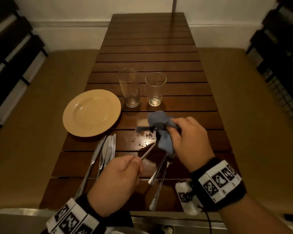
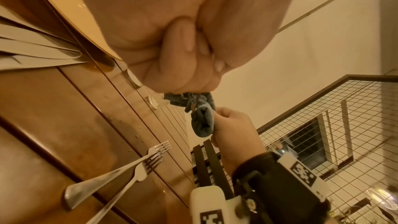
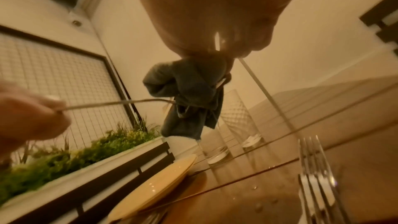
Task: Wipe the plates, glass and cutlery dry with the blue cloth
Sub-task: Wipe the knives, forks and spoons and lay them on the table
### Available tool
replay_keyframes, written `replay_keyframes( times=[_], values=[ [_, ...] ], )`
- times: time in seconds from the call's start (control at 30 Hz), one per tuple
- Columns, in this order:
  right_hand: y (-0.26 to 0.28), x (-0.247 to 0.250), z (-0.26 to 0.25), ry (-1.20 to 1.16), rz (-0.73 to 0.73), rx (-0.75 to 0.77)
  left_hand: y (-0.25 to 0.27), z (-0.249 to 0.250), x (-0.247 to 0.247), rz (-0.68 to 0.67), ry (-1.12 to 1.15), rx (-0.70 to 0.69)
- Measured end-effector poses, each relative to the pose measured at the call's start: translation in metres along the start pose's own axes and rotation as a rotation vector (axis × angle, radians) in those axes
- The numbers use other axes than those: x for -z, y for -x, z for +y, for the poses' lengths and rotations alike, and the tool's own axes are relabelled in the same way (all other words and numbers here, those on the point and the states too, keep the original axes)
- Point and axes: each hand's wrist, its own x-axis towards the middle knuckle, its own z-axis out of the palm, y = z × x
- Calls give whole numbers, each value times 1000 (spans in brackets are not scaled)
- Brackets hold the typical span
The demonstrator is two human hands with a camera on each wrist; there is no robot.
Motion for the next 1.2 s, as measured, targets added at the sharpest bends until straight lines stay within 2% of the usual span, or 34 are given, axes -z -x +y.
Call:
replay_keyframes(
  times=[0.1, 0.27, 0.4, 0.53, 0.6, 0.7, 0.77, 0.8, 0.87, 0.97, 1.03, 1.1, 1.2],
  values=[
    [-3, -2, -11, 86, 11, -74, -4, 0, -2, 8, -16, -31],
    [16, -16, -27, -54, -187, -84, -3, -9, 1, 24, -34, 26],
    [-1, -17, -9, 76, -62, -40, 0, -9, 3, 25, -135, -73],
    [-3, -14, -18, 105, 101, -56, -4, -3, 1, 69, -166, -145],
    [9, -16, -28, 27, 27, -95, -5, -4, 1, 87, -159, -130],
    [27, -24, -37, -110, -100, -42, -8, -5, 5, 117, -78, -83],
    [25, -23, -26, -129, -97, -46, -10, -4, 9, 102, -93, -106],
    [20, -18, -18, -166, -62, -100, -11, -2, 12, 101, -123, -131],
    [8, -6, 0, -297, 55, -246, -13, 1, 16, 115, -111, -156],
    [-1, 6, 17, -507, 152, -433, -11, 5, 16, 90, 106, -96],
    [-3, 10, 18, -866, 82, -583, -7, 6, 11, 37, 259, -30],
    [-2, 15, 13, -1259, -68, -687, -5, 4, 6, -24, 305, 13],
    [5, 23, 3, -1525, -287, -611, -6, 1, 2, -51, 280, 48]
  ],
)
